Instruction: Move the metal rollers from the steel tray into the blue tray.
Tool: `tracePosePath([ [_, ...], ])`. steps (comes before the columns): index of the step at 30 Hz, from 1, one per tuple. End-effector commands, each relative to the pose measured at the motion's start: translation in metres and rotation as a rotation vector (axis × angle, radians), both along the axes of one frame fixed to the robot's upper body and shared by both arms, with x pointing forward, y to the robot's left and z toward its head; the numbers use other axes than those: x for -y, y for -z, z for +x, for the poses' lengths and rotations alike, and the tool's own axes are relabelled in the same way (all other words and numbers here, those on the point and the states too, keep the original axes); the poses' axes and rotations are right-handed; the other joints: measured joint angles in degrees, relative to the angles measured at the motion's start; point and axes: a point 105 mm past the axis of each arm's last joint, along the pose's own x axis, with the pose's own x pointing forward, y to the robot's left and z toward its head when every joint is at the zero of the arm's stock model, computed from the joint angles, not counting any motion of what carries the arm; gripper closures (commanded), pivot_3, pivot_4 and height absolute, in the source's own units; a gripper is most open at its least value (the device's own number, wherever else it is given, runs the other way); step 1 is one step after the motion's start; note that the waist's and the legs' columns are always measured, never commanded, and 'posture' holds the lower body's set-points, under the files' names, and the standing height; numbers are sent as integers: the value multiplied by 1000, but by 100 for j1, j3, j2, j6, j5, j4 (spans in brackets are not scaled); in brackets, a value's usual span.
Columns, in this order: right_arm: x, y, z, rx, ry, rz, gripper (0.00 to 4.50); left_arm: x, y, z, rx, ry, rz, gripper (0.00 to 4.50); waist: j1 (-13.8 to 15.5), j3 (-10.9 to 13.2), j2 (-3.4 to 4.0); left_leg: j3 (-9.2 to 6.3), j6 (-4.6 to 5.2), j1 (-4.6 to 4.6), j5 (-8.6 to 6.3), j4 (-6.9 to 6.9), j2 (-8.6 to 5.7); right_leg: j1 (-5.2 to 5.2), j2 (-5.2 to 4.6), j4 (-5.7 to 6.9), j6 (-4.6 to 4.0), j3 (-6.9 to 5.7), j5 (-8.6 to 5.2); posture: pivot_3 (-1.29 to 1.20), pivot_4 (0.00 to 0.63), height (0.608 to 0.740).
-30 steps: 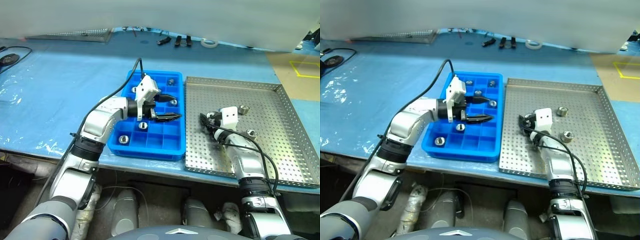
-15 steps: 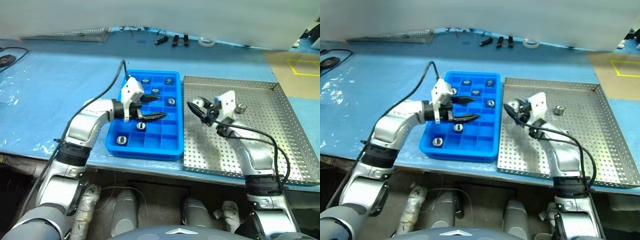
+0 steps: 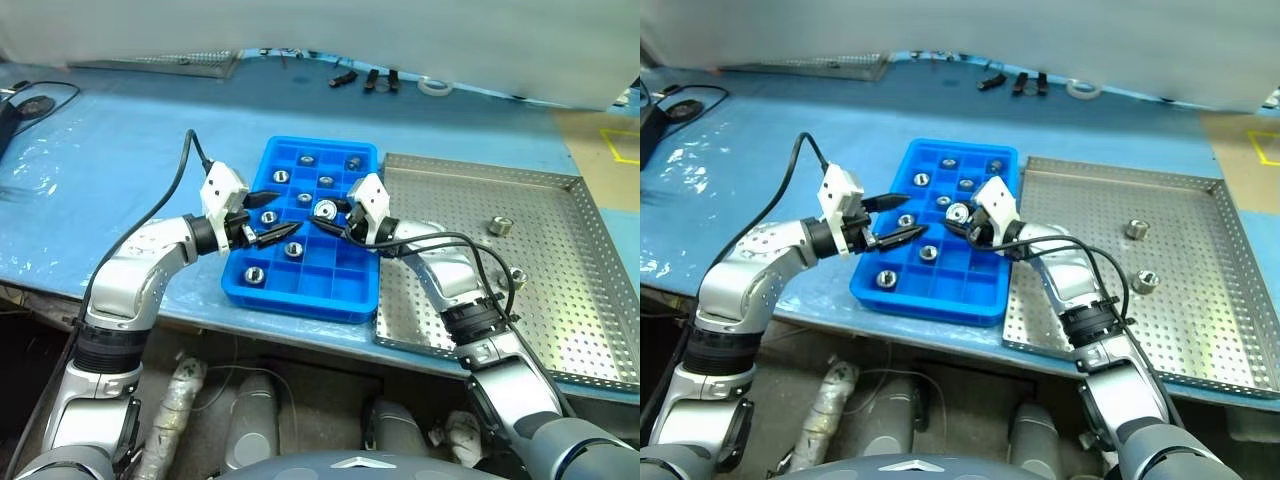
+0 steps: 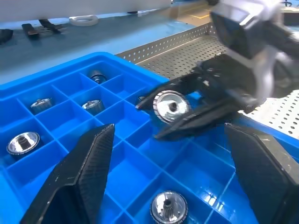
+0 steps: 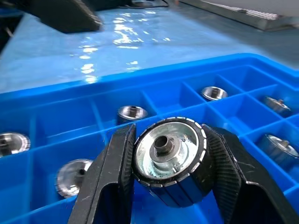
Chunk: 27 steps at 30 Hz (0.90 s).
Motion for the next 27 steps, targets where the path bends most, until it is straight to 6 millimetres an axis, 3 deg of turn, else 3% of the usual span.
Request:
tracePosePath([
  [1,0,-10,2,48,-5,19,2681,-3,-15,-3,51,-12,-12,524,18,0,0,-1,0,-2,0,0,0,0,2,0,0,0,0,200,150,740],
  [6,-3,10,-5,6,-23,-23,2681,0,-14,-1,46,-3,-13,524,12,-2,-4,-2,-3,3,2,0,1,1,6,2,0,0,0,182,150,740],
  [12,4,2,3,43,80,5,701,5,-14,1,42,21,-12,524,-2,-3,-6,-3,-11,18,7,0,2,5,8,13,-1,3,1,155,150,740],
  [17,19,-21,2,88,117,61,701,12,-14,5,36,64,-16,524,-6,-3,-6,-4,-19,18,12,0,2,5,8,18,-3,6,3,76,150,740],
  [21,49,-43,-5,132,187,94,701,27,-14,9,29,131,-30,524,-25,-3,-7,-4,-32,15,21,2,0,4,10,16,-2,8,4,-12,150,740],
  [27,126,-48,-28,144,432,62,701,65,-9,13,20,275,-53,524,-103,-4,-9,-2,-31,20,22,3,0,9,16,11,0,23,4,-160,150,740],
])
